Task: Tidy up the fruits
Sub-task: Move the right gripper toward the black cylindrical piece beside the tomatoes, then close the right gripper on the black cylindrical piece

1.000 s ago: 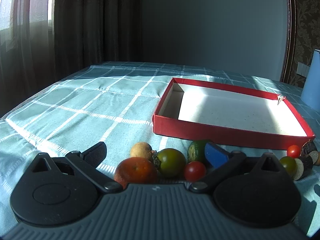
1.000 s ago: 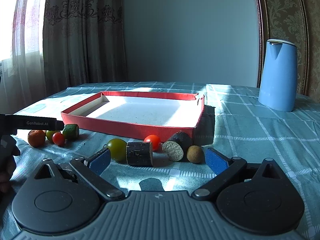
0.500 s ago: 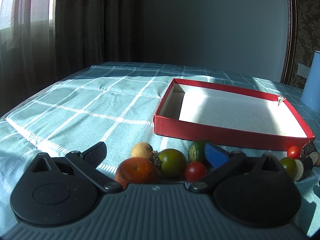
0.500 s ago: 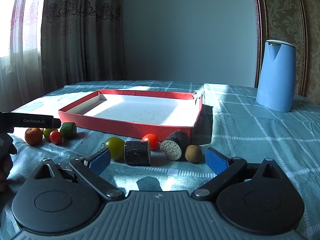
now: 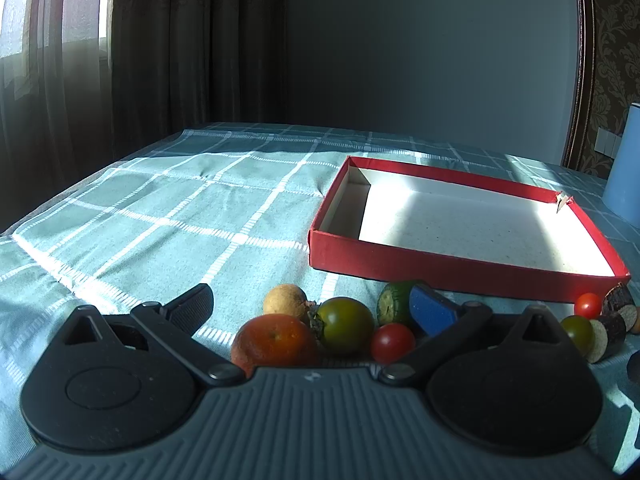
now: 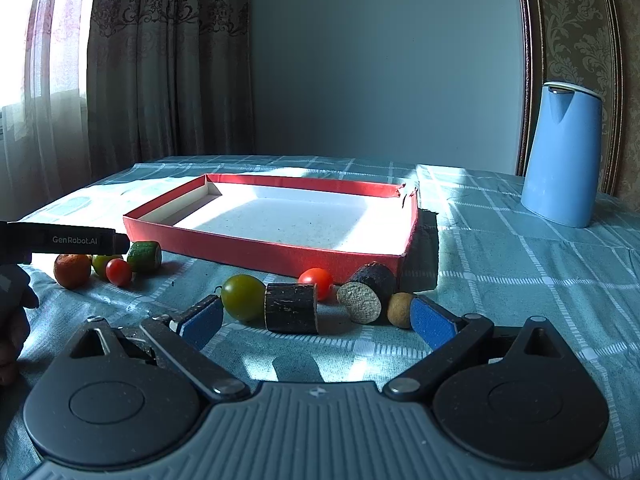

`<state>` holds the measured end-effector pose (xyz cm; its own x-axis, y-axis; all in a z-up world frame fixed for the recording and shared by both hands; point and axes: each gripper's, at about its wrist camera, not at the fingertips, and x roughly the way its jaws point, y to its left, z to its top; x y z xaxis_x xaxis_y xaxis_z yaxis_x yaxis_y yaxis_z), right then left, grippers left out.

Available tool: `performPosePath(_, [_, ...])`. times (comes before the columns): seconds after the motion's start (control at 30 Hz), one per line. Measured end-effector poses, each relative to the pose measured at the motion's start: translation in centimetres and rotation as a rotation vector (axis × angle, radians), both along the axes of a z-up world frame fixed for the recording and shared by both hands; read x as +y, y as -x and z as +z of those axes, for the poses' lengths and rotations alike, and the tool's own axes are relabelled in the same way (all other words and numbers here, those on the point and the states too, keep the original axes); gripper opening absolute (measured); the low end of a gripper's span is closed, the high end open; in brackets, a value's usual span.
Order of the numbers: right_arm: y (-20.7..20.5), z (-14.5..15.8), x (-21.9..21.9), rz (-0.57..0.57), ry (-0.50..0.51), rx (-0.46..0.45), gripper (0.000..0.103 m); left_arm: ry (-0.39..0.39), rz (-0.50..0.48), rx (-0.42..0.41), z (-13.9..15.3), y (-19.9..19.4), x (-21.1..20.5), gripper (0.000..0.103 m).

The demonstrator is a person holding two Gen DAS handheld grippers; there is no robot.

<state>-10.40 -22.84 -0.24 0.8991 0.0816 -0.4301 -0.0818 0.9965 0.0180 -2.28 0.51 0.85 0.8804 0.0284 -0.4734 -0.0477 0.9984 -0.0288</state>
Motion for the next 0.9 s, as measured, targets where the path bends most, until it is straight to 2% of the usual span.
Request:
performPosePath(0.4, [-0.3,-0.1,0.7,0.012,0.002,-0.003,0.098,0.001,0.002,-0.001,0.0,0.0,0.0,0.103])
performPosePath(0.63, [-0.6,-0.3,0.7,0.020,0.004,0.014,0.092,0.002,0.003,0.000,0.0,0.0,0.0,0.103])
performPosePath(0.73, [-0.9,-0.3,1.0,0.031,0.014,0.022,0.084,0.003,0.004,0.001,0.0,0.0,0.0,0.103])
performPosePath(0.8, [-1.4,-0.4,1.2,0.043,0.015,0.036,0.071,0.006,0.005,0.000,0.0,0.0,0.1,0.103])
performPosePath(0.9, [-2.5,-0.7,1.0,0.055,-0.009,0.082,0.058,0.007,0.004,0.000,0.0,0.0,0.1,0.103])
